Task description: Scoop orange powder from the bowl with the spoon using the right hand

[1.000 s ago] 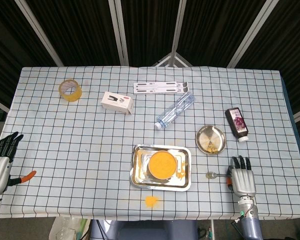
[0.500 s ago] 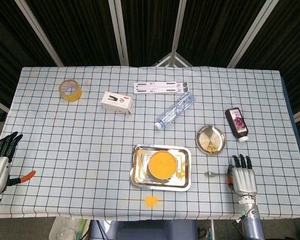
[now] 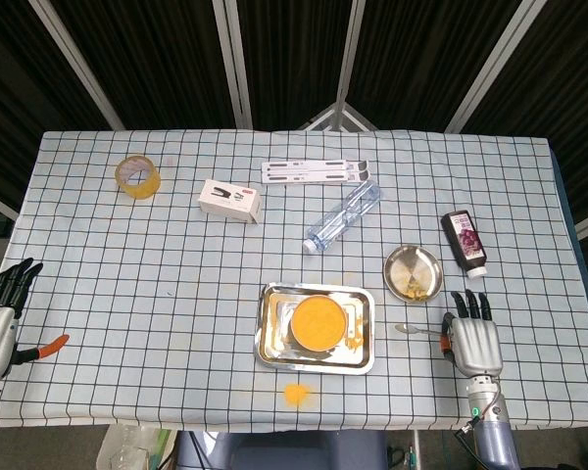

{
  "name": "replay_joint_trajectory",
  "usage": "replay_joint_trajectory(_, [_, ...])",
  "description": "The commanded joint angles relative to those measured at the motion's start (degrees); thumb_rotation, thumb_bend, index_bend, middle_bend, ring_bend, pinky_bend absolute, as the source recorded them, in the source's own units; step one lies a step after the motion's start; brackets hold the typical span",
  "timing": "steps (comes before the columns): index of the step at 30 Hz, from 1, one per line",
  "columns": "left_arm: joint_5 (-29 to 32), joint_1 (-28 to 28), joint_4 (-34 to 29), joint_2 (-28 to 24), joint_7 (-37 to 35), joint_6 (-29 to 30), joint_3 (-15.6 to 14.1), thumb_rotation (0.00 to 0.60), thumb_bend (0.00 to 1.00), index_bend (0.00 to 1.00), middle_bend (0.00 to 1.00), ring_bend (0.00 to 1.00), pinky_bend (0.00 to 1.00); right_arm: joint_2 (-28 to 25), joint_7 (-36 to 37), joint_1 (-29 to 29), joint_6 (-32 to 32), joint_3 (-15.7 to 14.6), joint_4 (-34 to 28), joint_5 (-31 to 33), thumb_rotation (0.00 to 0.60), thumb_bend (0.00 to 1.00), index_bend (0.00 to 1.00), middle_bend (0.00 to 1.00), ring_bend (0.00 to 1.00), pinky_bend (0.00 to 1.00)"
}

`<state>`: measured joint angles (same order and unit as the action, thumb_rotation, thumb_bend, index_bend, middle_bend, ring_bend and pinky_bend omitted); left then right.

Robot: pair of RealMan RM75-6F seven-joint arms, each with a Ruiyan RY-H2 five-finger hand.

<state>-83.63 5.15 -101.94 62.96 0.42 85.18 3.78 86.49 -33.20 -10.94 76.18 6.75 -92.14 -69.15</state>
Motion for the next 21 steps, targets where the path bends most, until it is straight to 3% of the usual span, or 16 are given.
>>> replay_joint_trajectory(1, [0.0, 0.0, 0.1, 0.0, -0.3, 0.0, 0.0, 0.6, 0.0, 0.0, 0.0, 0.0, 0.0, -1.1, -1.8, -0.8, 0.6, 1.3, -3.5, 0.4, 0.6, 0.52, 0.63, 0.16, 0.0, 0.0])
replay_joint_trajectory(10, [-0.6, 0.0, 0.4, -0.2, -1.0, 0.1, -0.2, 0.6, 0.0, 0.0, 0.0, 0.0, 0.0, -0.7, -8.2, -2.9, 2.7, 3.7, -11.4, 2.3, 0.6, 0.53, 0.63, 0.16, 0.0, 0.0])
replay_joint_trajectory(21, [-0.9, -0.1, 0.8, -0.5, -2.8, -0.1, -0.5, 0.6, 0.0, 0.0, 0.0, 0.0, 0.0, 7.3, -17.8, -6.5, 3.3, 2.2, -12.2, 3.4, 0.6, 0.53, 0.63, 0.16, 0.0, 0.0])
